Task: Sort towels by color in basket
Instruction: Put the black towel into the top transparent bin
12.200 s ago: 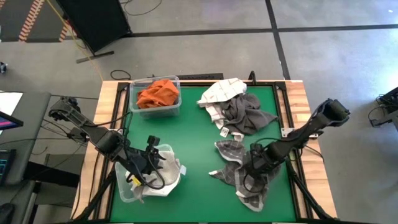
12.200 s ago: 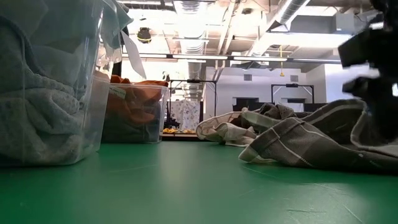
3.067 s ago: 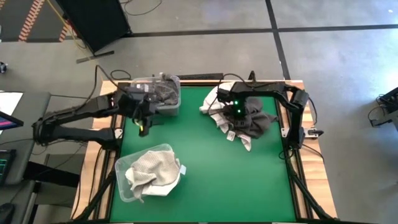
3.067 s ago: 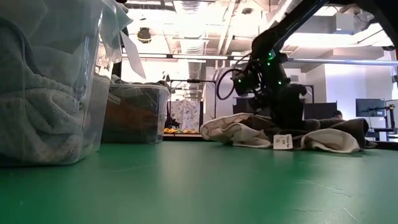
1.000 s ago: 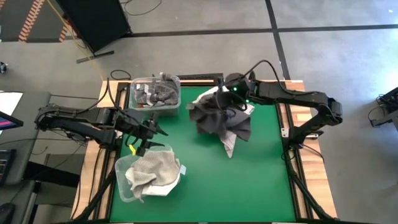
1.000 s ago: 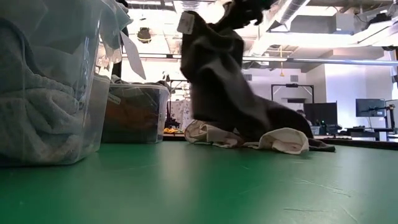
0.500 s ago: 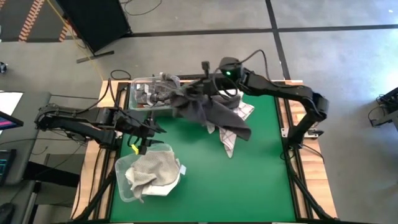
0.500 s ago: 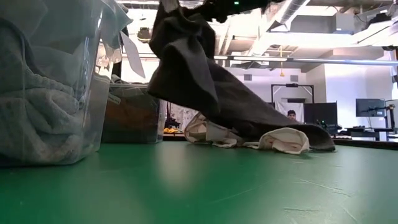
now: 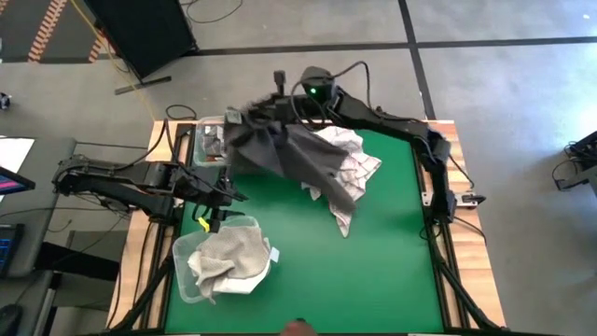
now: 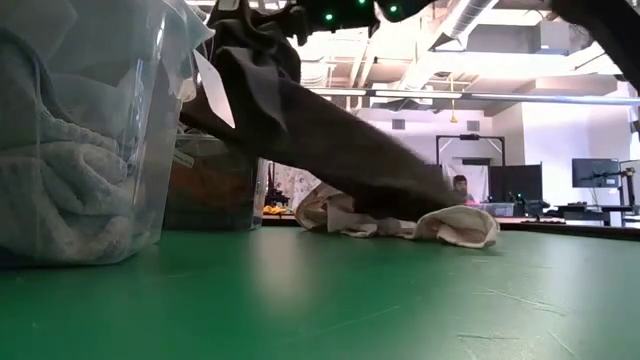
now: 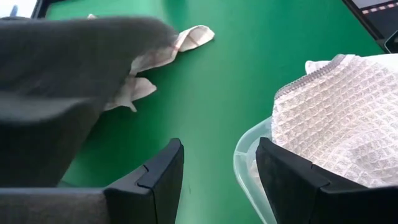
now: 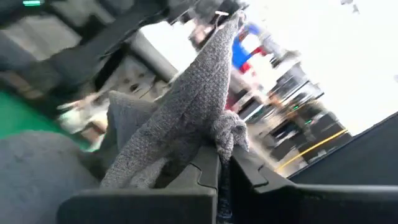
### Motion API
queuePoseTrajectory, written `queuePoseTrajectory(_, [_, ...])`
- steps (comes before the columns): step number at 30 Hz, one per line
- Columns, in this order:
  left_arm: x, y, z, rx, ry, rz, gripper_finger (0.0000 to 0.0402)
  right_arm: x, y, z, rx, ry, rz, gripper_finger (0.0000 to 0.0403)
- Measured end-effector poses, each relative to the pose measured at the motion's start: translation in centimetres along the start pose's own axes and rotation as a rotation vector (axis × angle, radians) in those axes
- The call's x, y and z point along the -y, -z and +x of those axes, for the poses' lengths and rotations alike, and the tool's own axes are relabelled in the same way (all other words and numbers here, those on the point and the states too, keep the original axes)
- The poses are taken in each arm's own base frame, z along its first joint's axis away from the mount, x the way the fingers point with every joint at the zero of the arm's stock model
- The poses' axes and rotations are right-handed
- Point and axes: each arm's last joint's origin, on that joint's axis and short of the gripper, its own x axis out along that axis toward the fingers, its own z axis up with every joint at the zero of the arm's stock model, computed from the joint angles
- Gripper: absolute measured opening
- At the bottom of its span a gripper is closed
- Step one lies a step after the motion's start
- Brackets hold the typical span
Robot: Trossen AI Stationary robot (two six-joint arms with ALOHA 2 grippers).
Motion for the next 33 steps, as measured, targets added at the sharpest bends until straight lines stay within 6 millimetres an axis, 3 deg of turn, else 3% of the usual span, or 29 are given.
queuePoseTrajectory(7, [-0.1, 0.1, 0.0, -0.017, -0.053, -0.029, 0.0193, 2.4, 1.0, 1.1, 0.131, 0.110, -0.034, 0.0033])
queuePoseTrajectory(13, [-0.6, 1.1, -1.0, -0.089, -0.243, -0.088, 0.0193, 2.6, 4.2, 1.9, 0.162, 0.086, 0.033, 0.0033])
queuePoseTrajectory(19, [-0.9, 1.2, -2.2, -0.049, -0.325, -0.142, 0.0193, 0.5, 9.4, 3.8, 0.108, -0.002, 0.136, 0.0034])
queuePoseTrajectory(24, [-1.2, 1.3, -2.7, -0.043, -0.428, -0.161, 0.0193, -1.4, 12.3, 4.9, 0.086, -0.083, 0.227, 0.0035])
queuePoseTrajectory(28, [-1.5, 1.3, -2.6, -0.068, -0.553, -0.125, 0.0193, -2.8, 13.7, 5.4, 0.069, -0.170, 0.307, 0.0035])
queuePoseTrajectory(33, [-1.9, 1.2, -1.8, -0.137, -0.648, -0.031, 0.0193, -4.2, 13.8, 5.7, 0.013, -0.253, 0.336, 0.0036])
